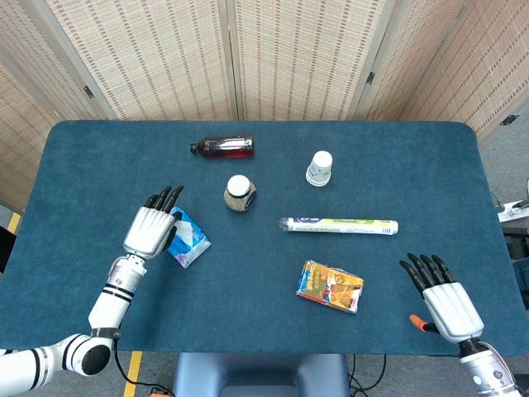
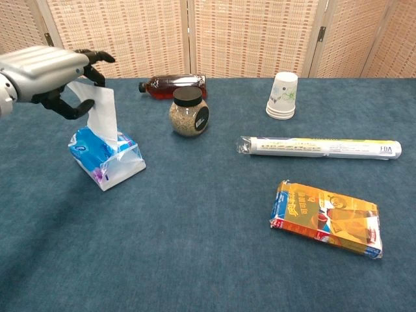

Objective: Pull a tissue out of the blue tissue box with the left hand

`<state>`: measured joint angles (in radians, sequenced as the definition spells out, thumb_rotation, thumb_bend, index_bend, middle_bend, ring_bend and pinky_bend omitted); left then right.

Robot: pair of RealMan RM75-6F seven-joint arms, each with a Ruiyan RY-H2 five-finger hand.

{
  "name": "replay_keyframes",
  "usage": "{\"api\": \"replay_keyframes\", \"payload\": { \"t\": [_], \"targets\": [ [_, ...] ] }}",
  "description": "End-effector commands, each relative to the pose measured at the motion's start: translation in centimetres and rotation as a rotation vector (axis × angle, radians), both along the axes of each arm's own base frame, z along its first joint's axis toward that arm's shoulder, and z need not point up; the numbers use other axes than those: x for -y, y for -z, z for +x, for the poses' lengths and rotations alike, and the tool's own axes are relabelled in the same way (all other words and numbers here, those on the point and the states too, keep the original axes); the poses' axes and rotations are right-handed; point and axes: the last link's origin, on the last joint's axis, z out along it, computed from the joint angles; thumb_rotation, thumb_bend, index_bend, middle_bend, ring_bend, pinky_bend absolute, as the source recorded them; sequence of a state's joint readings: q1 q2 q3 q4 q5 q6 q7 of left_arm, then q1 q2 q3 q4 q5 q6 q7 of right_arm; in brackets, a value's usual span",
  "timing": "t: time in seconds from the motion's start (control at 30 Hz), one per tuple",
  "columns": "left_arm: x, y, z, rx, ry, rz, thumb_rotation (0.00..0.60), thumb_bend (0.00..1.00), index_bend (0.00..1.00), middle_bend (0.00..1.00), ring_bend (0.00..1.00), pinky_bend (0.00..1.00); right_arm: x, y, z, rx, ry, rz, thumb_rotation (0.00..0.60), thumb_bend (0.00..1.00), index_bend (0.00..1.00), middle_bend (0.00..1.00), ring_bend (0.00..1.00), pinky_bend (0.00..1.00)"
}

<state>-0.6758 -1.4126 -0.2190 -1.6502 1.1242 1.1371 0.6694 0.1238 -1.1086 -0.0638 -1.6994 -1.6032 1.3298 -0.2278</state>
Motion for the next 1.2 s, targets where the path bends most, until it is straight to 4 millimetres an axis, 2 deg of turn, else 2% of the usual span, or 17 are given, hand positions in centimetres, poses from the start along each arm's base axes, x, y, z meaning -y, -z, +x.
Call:
{"api": "replay_keyframes", "payload": {
  "t": [0.03,0.3,0.4,0.5,0.6,0.73,0.9,1.0,1.1,1.2],
  "targets": [
    [0.7,-2.4,2.2,0.105,0.018,0.031,0.6,0.62,0.61,0.08,0.07,0.24,0.0,0.1,0.0,-0.001,-0.002,0.003,0.6,0.04,0.0,0.0,0.0,0.0],
    [2.1,-7.8,6.0,0.15,0.083,0.114,0.6,0.62,0.61,0.08,0.06,0.24,-0.3,-0.1,0.2,0.003,-0.012,-0.001,0.6,0.04,0.0,0.0,0.0,0.0],
    [2.7,-9.4,6.1,0.178,0.068,0.133,0.6,0.62,0.61,0.08,0.06,0.24,-0.4,-0.3,0.3,0.009,-0.019,-0.007,0.6,0.04,0.0,0.0,0.0,0.0],
    [2.8,-10.0,5.3,0.155,0.043,0.13,0.6,0.62,0.61,0.08,0.06,0.24,-0.5,-0.3,0.4,0.01,-0.023,-0.006,0.6,0.04,0.0,0.0,0.0,0.0],
    [2.5,-9.7,4.4,0.081,0.029,0.14,0.6,0.62,0.61,0.08,0.07,0.24,-0.7,-0.3,0.5,0.011,-0.032,-0.003,0.6,0.04,0.0,0.0,0.0,0.0],
    [2.4,-8.1,2.9,-0.027,-0.012,0.1,0.6,0.62,0.61,0.08,0.07,0.24,-0.8,-0.4,0.6,0.017,-0.035,-0.007,0.6,0.04,0.0,0.0,0.0,0.0],
    [2.6,-4.7,0.1,-0.085,-0.06,0.048,0.6,0.62,0.61,0.08,0.07,0.24,-1.0,-0.7,0.7,0.029,-0.04,-0.014,0.6,0.04,0.0,0.0,0.0,0.0],
    [2.4,-3.5,-1.1,-0.102,-0.077,0.039,0.6,0.62,0.61,0.08,0.07,0.24,-1.0,-1.0,0.7,0.038,-0.044,-0.021,0.6,0.04,0.0,0.0,0.0,0.0],
    [2.2,-3.6,-1.1,-0.071,-0.081,0.048,0.6,0.62,0.61,0.09,0.07,0.24,-0.9,-1.2,0.7,0.044,-0.043,-0.024,0.6,0.04,0.0,0.0,0.0,0.0],
    [2.2,-4.4,-0.3,-0.028,-0.069,0.066,0.6,0.62,0.61,0.09,0.08,0.24,-0.9,-1.2,0.7,0.043,-0.043,-0.022,0.6,0.04,0.0,0.0,0.0,0.0]
  ]
}}
